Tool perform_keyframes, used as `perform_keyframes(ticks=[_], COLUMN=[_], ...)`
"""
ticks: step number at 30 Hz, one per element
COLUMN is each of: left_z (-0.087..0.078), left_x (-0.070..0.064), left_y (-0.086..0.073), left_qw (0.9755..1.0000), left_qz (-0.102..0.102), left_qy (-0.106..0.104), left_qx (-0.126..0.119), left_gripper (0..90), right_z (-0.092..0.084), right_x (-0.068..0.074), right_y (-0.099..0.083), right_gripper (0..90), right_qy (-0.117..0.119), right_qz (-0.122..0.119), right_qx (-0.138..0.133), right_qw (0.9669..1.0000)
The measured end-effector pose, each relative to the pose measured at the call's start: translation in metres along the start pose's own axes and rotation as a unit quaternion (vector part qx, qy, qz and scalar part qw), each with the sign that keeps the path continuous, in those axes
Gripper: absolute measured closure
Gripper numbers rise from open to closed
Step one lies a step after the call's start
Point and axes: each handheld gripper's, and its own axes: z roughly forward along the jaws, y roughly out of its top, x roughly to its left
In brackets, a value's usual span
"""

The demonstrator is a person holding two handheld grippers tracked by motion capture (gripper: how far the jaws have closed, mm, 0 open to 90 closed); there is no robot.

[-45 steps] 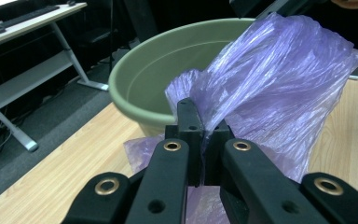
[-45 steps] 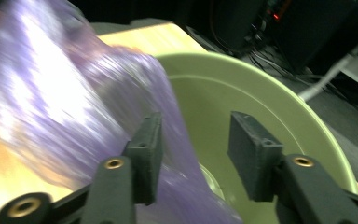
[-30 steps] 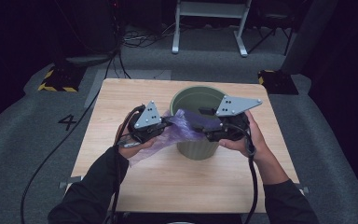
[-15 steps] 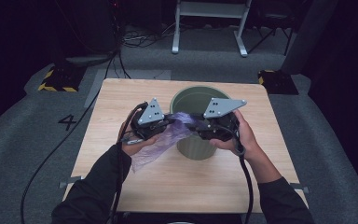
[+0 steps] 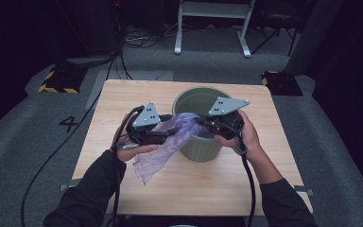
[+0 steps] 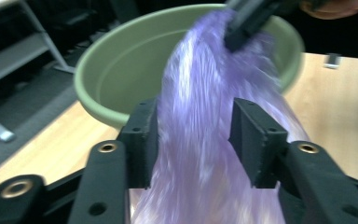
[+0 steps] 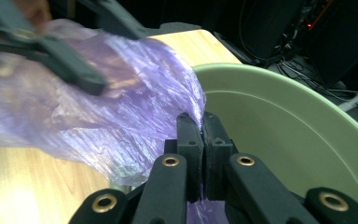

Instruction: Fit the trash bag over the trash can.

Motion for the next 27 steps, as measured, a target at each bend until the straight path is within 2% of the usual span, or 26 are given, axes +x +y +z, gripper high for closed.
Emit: perform_keyframes(ticks=[3,6,9,11,13,19,23,27], left_z=[-0.006,-0.015,-0.024,-0.031,-0.037,-0.034,-0.027,-0.020], left_x=[0.000,0.000,0.000,0.000,-0.002,-0.002,0.001,0.003], left_y=[-0.003,-0.010,-0.017,-0.021,-0.026,-0.036,-0.040,-0.038], left_qw=[1.0000,0.9998,0.9995,0.9989,0.9992,0.9994,0.9988,0.9979], left_qz=[-0.006,-0.017,-0.024,-0.031,-0.019,-0.017,-0.030,-0.043], left_qy=[0.003,-0.010,-0.021,-0.027,-0.029,-0.030,-0.037,-0.043], left_qx=[0.005,0.004,-0.005,-0.021,-0.021,-0.007,-0.010,-0.025], left_gripper=[45.8,41.3,40.0,39.2,39.2,40.1,40.7,38.2], right_z=[-0.002,-0.008,-0.010,-0.012,-0.013,-0.017,-0.017,-0.015], right_x=[-0.003,-0.009,-0.014,-0.020,-0.023,-0.033,-0.040,-0.042], right_y=[-0.002,-0.007,-0.010,-0.015,-0.018,-0.026,-0.031,-0.035], right_gripper=[88.4,88.4,88.4,88.4,88.4,88.4,87.9,86.4], right_qy=[-0.006,-0.015,-0.021,-0.027,-0.032,-0.041,-0.038,-0.037], right_qz=[0.004,0.014,0.022,0.030,0.033,0.045,0.051,0.047], right_qx=[-0.002,-0.005,-0.005,-0.003,-0.001,0.002,0.006,0.015], right_qw=[1.0000,0.9998,0.9995,0.9992,0.9990,0.9982,0.9980,0.9981])
